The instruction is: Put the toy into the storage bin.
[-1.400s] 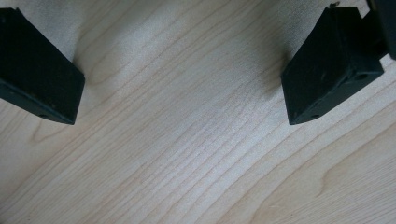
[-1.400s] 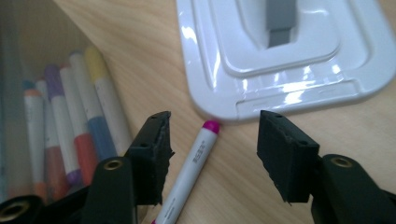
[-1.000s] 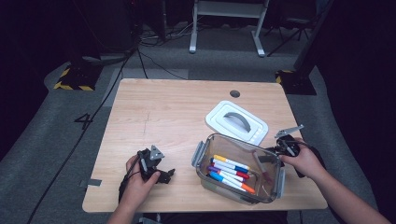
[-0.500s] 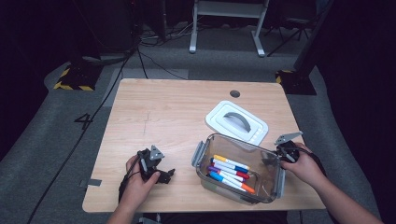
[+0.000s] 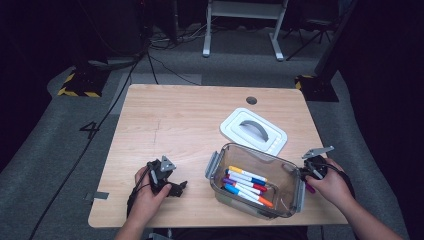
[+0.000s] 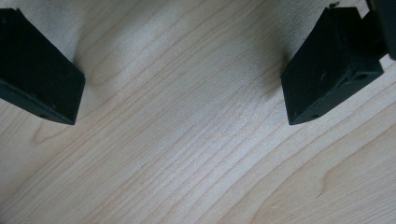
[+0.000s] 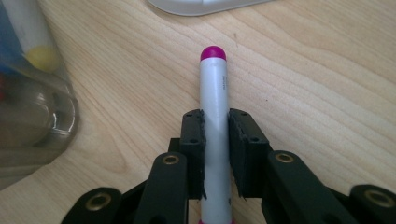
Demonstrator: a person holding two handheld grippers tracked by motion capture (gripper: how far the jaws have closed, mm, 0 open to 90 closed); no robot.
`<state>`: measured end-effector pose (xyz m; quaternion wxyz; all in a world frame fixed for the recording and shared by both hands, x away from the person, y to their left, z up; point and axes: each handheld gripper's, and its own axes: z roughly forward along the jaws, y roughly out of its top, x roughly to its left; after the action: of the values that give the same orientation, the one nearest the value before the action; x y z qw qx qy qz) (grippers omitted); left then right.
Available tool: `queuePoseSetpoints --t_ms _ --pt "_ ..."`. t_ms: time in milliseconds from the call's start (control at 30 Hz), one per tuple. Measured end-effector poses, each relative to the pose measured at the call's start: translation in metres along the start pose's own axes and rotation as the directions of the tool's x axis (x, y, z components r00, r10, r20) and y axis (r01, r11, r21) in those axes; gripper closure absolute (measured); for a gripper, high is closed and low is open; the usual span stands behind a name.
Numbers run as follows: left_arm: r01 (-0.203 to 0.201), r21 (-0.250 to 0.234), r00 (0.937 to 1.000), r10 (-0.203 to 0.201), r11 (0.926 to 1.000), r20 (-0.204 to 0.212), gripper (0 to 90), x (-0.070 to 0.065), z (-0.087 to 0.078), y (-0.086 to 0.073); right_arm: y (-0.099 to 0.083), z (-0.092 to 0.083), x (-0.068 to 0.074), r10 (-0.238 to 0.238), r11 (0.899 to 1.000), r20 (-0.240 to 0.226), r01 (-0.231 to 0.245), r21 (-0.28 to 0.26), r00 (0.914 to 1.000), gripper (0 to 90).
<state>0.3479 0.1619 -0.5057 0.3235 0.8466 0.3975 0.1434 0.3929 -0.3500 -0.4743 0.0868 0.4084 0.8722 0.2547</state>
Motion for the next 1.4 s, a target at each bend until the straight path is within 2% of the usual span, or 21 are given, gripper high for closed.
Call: queuePoseSetpoints --t_ms 33,67,100,167,200,233,367,400,467,533,700,967,1100,1233,1333,1400 --pt "0.0 0.0 1.0 0.0 1.0 0.0 0.1 0.0 0.0 0.0 0.0 0.0 0.0 0.0 1.0 0.0 0.0 0.0 1.0 77.0" --pt "0.0 0.0 1.0 0.0 1.0 0.0 0.1 0.0 0.0 0.0 0.001 -0.001 -0.004 0.047 0.999 -0.035 -0.047 0.013 0.9983 77.0" --pt "0.0 0.0 1.0 0.0 1.0 0.0 0.1 0.0 0.0 0.0 0.001 -0.001 -0.007 0.073 0.997 -0.049 -0.072 0.013 0.9962 77.1" --pt "0.0 0.0 1.0 0.0 1.0 0.0 0.1 0.0 0.0 0.0 0.001 -0.001 -0.01 0.091 0.996 -0.063 -0.091 0.009 0.9938 77.1" --pt "0.0 0.0 1.0 0.0 1.0 0.0 0.1 0.0 0.0 0.0 0.0 -0.001 -0.017 0.135 0.991 -0.091 -0.135 0.007 0.9867 77.1" --pt "0.0 0.0 1.0 0.0 1.0 0.0 0.1 0.0 0.0 0.0 0.0 -0.002 -0.02 0.152 0.988 -0.104 -0.153 0.005 0.9828 77.1" --pt "0.005 0.0 1.0 -0.005 1.0 0.001 0.1 0.0 0.0 0.0 0.002 -0.007 -0.026 0.177 0.984 -0.118 -0.179 -0.007 0.9771 77.1" --pt "0.006 -0.001 1.0 -0.006 1.0 0.001 0.1 -0.001 -0.001 -0.001 0.006 -0.013 -0.028 0.185 0.982 -0.127 -0.189 -0.022 0.9745 77.1" --pt "0.005 0.0 1.0 -0.005 1.0 -0.001 0.1 -0.001 -0.001 -0.001 0.008 -0.017 -0.029 0.185 0.981 -0.131 -0.19 -0.027 0.974 77.1" --pt "0.009 -0.001 1.0 -0.009 1.0 -0.001 0.1 -0.001 -0.002 -0.002 0.017 -0.028 -0.029 0.173 0.983 -0.136 -0.18 -0.046 0.9755 77.0" --pt "0.009 -0.002 1.0 -0.009 1.0 -0.001 0.1 -0.001 -0.002 -0.003 0.033 -0.049 -0.027 0.143 0.984 -0.124 -0.154 -0.091 0.982 77.0" --pt "0.005 -0.001 1.0 -0.005 1.0 0.002 0.0 -0.001 -0.002 -0.002 0.056 -0.078 -0.02 0.106 0.984 -0.101 -0.119 -0.13 0.9892 77.0" --pt "0.005 -0.002 1.0 -0.005 1.0 0.005 0.0 0.0 -0.001 -0.002 0.065 -0.088 -0.014 0.085 0.984 -0.103 -0.099 -0.145 0.991 77.0" --pt "0.004 -0.001 1.0 -0.004 1.0 0.005 0.0 0.0 -0.001 -0.002 0.081 -0.102 -0.001 0.048 0.986 -0.122 -0.067 -0.155 0.9913 76.9" --pt "0.004 -0.001 1.0 -0.004 1.0 0.005 0.0 0.0 -0.001 -0.002 0.086 -0.105 0.005 0.041 0.986 -0.142 -0.063 -0.157 0.989 77.0" --pt "0.003 -0.002 1.0 -0.003 1.0 0.001 0.0 0.0 -0.001 -0.002 0.093 -0.109 0.015 0.019 0.986 -0.157 -0.045 -0.161 0.9874 77.0"
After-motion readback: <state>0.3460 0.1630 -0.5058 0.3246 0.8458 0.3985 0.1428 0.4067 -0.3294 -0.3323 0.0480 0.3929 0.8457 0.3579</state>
